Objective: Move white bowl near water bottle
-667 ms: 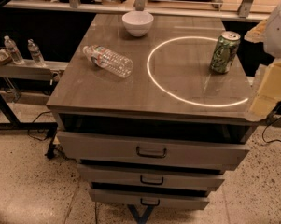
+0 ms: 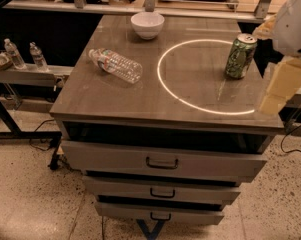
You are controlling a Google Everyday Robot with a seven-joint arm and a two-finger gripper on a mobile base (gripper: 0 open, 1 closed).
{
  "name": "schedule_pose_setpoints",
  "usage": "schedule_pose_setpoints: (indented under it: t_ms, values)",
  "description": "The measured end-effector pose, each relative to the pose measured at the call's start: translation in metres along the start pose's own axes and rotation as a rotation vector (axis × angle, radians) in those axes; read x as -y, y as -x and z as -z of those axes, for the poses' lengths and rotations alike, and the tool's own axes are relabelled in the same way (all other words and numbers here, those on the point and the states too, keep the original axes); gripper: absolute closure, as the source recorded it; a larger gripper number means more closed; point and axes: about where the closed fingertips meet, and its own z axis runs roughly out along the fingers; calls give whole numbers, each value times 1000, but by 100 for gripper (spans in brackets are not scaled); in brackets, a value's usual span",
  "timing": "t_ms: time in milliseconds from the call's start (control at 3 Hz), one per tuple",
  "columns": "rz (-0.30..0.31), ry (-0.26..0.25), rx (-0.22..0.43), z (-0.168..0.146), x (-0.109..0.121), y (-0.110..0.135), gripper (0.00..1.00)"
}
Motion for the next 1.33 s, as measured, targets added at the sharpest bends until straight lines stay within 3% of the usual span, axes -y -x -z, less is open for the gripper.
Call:
schedule_pose_setpoints:
  t_ms: [333,667,1000,1333]
  values:
    - [134,-23,66,-31,49,35,0]
    - [271,-45,150,-60,100,85,0]
    - [323,-50,240,-82,138,134,0]
    - [320,-52,247,-88,141,137,0]
